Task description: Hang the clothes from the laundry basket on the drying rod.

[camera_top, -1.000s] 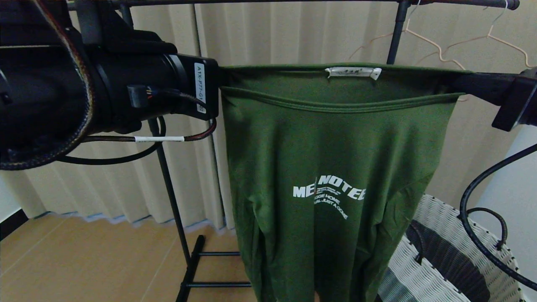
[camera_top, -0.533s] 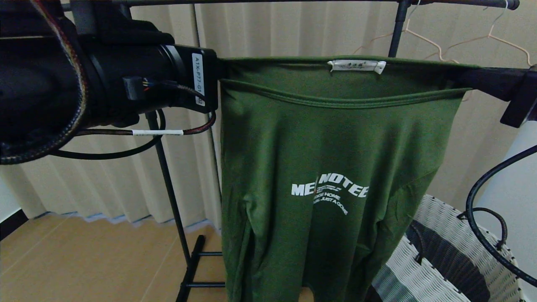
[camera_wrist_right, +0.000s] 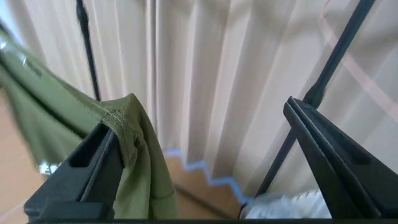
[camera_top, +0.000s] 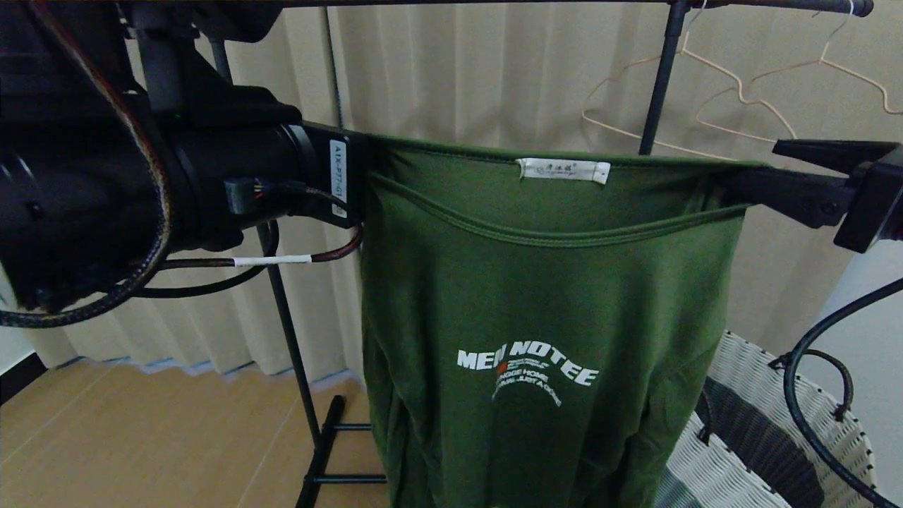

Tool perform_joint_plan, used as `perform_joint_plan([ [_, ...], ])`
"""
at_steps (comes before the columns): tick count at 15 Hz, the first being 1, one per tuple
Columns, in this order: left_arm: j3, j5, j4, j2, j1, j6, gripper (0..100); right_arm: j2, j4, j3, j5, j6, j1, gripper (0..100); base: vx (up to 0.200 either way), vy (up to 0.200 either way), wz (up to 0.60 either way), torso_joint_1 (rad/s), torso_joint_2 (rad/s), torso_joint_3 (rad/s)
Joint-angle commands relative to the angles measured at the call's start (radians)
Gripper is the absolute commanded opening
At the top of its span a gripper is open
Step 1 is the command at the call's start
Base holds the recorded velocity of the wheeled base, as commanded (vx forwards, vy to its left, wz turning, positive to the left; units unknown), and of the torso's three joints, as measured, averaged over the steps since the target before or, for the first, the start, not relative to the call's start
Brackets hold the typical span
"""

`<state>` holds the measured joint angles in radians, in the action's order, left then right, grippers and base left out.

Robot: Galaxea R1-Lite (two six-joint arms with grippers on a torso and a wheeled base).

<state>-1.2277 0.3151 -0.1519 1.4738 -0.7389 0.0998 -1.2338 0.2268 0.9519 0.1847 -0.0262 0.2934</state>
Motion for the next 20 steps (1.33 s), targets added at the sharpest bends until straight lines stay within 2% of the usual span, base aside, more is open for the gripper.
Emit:
perform_joint_plan([
  [1,0.039,0.025,-0.035,0.005,0.007,0.006,0,0.043,0.003,-0.058,0.013,0.002,0.004,100,0.0,0.0,0.0,0.0,0.0,0.0],
  [5,0.105,0.042,-0.083,0.002,0.066,0.02,0,0.117,0.0,-0.094,0.125,0.034,0.004,100,0.0,0.0,0.0,0.0,0.0,0.0],
  [8,0.12,0.042,-0.09,-0.001,0.102,0.02,0,0.145,-0.009,-0.117,0.127,0.034,0.003,100,0.0,0.0,0.0,0.0,0.0,0.0],
  [11,0.162,0.041,-0.092,-0.026,0.127,0.018,0,0.151,-0.001,-0.16,0.119,0.029,0.0,100,0.0,0.0,0.0,0.0,0.0,0.0],
  [13,0.188,0.041,-0.09,-0.056,0.128,0.017,0,0.149,-0.011,-0.171,0.114,-0.001,-0.02,100,0.0,0.0,0.0,0.0,0.0,0.0],
  [15,0.237,0.041,-0.084,-0.119,0.159,0.031,0,0.142,-0.02,-0.171,0.096,-0.064,-0.119,100,0.0,0.0,0.0,0.0,0.0,0.0],
  [17,0.3,0.032,-0.087,-0.193,0.191,0.047,0,0.139,-0.034,-0.186,0.09,-0.078,-0.178,100,0.0,0.0,0.0,0.0,0.0,0.0],
  [18,0.332,0.027,-0.087,-0.227,0.213,0.047,0,0.14,-0.034,-0.194,0.067,-0.095,-0.183,100,0.0,0.0,0.0,0.0,0.0,0.0],
  [20,0.399,-0.007,-0.084,-0.303,0.266,0.047,0,0.134,-0.026,-0.211,-0.028,-0.159,-0.189,100,0.0,0.0,0.0,0.0,0.0,0.0],
])
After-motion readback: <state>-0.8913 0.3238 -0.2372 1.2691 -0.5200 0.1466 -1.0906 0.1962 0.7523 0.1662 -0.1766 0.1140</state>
